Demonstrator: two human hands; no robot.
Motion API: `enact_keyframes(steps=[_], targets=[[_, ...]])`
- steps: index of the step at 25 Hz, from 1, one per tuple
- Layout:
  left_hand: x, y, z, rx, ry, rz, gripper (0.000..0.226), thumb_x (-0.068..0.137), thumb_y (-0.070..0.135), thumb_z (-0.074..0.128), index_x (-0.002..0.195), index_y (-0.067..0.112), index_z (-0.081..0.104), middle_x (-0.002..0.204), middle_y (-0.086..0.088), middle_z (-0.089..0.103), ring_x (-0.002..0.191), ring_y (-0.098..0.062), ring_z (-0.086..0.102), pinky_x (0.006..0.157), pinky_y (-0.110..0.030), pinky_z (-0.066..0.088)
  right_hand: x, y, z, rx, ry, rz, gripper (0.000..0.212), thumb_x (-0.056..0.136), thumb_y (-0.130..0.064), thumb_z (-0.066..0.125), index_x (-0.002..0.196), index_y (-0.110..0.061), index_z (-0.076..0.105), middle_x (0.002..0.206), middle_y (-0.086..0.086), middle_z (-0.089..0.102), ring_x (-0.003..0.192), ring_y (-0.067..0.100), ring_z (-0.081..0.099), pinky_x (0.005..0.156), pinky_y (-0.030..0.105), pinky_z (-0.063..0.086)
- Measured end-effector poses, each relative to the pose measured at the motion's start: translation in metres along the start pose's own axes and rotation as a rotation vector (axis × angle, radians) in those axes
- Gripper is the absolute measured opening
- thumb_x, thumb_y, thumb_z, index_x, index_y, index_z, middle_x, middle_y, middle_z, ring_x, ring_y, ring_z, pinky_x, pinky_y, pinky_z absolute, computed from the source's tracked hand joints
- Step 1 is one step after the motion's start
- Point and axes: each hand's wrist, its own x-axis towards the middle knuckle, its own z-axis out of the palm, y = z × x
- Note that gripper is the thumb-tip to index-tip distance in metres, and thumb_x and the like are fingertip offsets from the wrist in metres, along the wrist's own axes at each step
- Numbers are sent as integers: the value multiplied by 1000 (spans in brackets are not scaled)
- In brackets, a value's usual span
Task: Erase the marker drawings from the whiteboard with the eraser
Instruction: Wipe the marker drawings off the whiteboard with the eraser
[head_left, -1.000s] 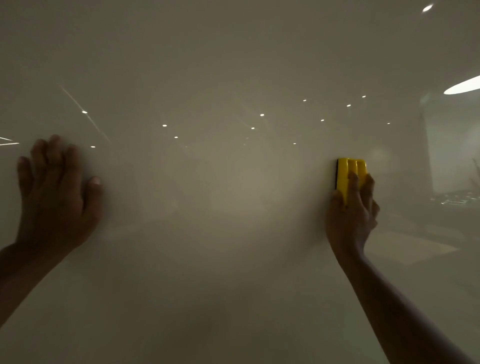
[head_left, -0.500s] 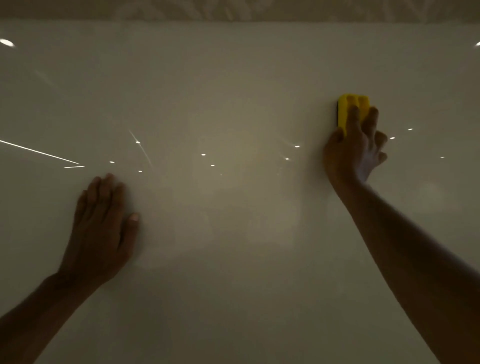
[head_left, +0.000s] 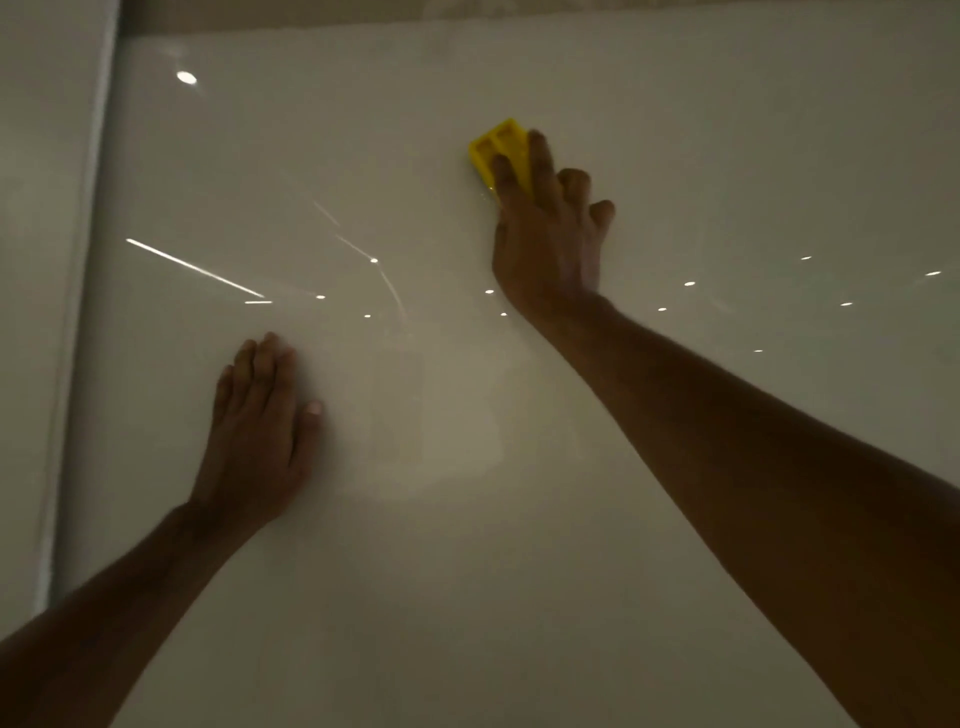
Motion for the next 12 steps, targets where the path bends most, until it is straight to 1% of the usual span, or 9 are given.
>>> enact_keyframes(steps=[4, 7, 9, 10, 11, 12], targets=[[-18, -36, -10, -16, -35, -50, 64, 105, 26, 33, 151, -18, 38, 160, -41, 33, 148, -60, 31, 121, -64, 25, -38, -65, 22, -11, -42, -239, 62, 88, -17, 50, 148, -32, 45, 162, 5, 34, 115, 37, 51, 80, 43, 35], [-29, -68, -15, -36, -59, -50, 59, 105, 16, 33, 149, -22, 37, 156, -45, 34, 146, -63, 31, 121, -66, 26, -67, -100, 33, 2, -63, -350, 57, 90, -17, 47, 146, -31, 48, 162, 5, 36, 114, 36, 53, 79, 43, 34], [-34, -86, -20, -46, -72, -70, 60, 99, 9, 31, 149, -24, 35, 155, -46, 34, 145, -65, 30, 120, -67, 27, -90, -124, 40, 20, -89, -417, 58, 91, -17, 50, 146, -33, 47, 162, 4, 35, 116, 37, 52, 81, 42, 33], [-35, -92, -24, -57, -78, -83, 63, 95, 7, 29, 149, -24, 34, 155, -46, 34, 145, -65, 29, 121, -65, 27, -102, -135, 43, 35, -99, -451, 59, 90, -16, 52, 146, -34, 47, 162, 4, 35, 116, 36, 51, 82, 42, 32], [-37, -99, -29, -66, -80, -91, 66, 91, 6, 28, 149, -24, 33, 156, -45, 34, 146, -64, 29, 124, -59, 25, -115, -148, 46, 51, -107, -484, 60, 90, -16, 53, 146, -34, 47, 162, 4, 35, 117, 36, 51, 82, 42, 31], [-39, -105, -34, -68, -80, -90, 68, 89, 6, 27, 150, -24, 32, 157, -45, 34, 147, -63, 28, 129, -48, 20, -129, -160, 48, 63, -117, -513, 60, 89, -16, 52, 146, -34, 47, 162, 4, 35, 117, 36, 49, 82, 42, 30]])
